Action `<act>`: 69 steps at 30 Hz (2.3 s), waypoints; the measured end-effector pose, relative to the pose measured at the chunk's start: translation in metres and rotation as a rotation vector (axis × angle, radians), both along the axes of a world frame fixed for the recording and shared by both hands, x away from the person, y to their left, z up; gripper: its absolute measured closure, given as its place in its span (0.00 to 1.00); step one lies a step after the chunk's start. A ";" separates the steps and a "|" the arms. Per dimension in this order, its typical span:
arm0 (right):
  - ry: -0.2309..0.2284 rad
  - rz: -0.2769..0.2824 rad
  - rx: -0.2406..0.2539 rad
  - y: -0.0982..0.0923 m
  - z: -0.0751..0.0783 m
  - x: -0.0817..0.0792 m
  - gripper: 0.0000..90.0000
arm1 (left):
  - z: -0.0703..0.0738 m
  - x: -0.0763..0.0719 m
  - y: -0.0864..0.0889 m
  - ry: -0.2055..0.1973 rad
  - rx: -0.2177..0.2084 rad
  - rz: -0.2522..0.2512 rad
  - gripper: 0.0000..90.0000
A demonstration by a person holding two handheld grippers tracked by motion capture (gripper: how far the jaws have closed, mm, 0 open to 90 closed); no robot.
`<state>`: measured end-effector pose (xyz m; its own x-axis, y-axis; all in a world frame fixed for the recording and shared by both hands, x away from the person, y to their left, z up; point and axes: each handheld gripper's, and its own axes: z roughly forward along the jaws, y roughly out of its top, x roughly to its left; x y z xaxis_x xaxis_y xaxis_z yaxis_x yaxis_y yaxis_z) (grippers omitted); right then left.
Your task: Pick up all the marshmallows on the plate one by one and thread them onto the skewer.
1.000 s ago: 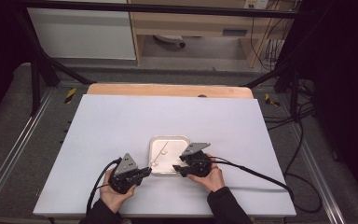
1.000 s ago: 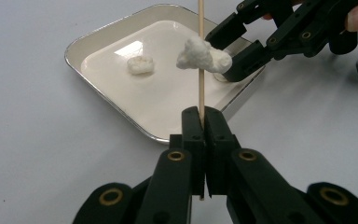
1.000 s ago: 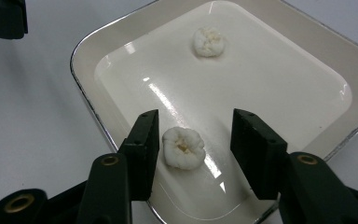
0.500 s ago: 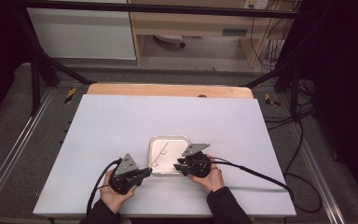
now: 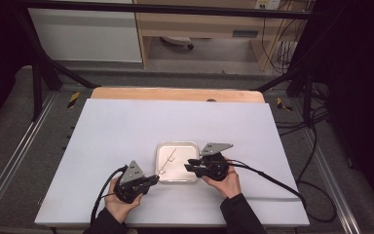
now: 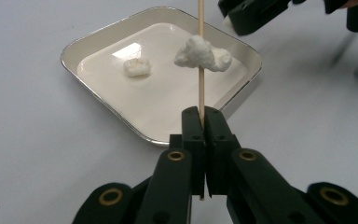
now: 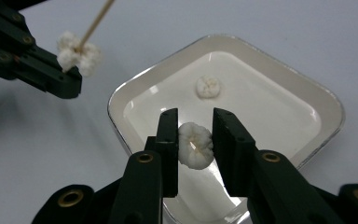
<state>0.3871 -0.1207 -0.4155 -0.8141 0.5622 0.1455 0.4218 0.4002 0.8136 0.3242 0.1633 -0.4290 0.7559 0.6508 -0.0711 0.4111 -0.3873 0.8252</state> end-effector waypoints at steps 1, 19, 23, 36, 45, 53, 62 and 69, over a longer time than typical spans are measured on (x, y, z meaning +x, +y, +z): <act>-0.003 -0.004 0.017 -0.002 0.004 0.000 0.81 | 0.000 0.000 0.000 0.000 0.000 -0.001 0.98; 0.046 -0.030 0.373 -0.028 0.050 0.006 0.81 | 0.002 -0.003 -0.003 -0.017 -0.006 -0.018 0.98; 0.070 -0.033 0.418 -0.028 0.053 0.010 0.81 | 0.002 -0.004 -0.003 -0.018 -0.008 -0.023 0.98; 0.110 -0.010 0.442 -0.011 0.050 0.019 0.81 | 0.002 -0.005 -0.006 -0.025 -0.006 -0.037 0.98; 0.135 0.003 0.436 -0.007 0.044 0.020 0.81 | 0.002 -0.006 -0.007 -0.027 -0.003 -0.041 0.98; 0.163 0.019 0.426 -0.003 0.038 0.021 0.82 | 0.002 -0.006 -0.009 -0.029 0.010 -0.048 0.98; 0.172 0.029 0.427 0.001 0.034 0.017 0.85 | 0.000 -0.006 -0.009 -0.017 0.007 -0.040 0.98; 0.176 0.038 0.425 0.005 0.030 0.013 0.86 | -0.001 -0.006 -0.010 -0.014 0.018 -0.041 0.98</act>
<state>0.4005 -0.1161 -0.3855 -0.7749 0.3933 0.4948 0.5599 0.0641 0.8260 0.3181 0.1533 -0.4300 0.7829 0.6203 -0.0487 0.3831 -0.4189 0.8233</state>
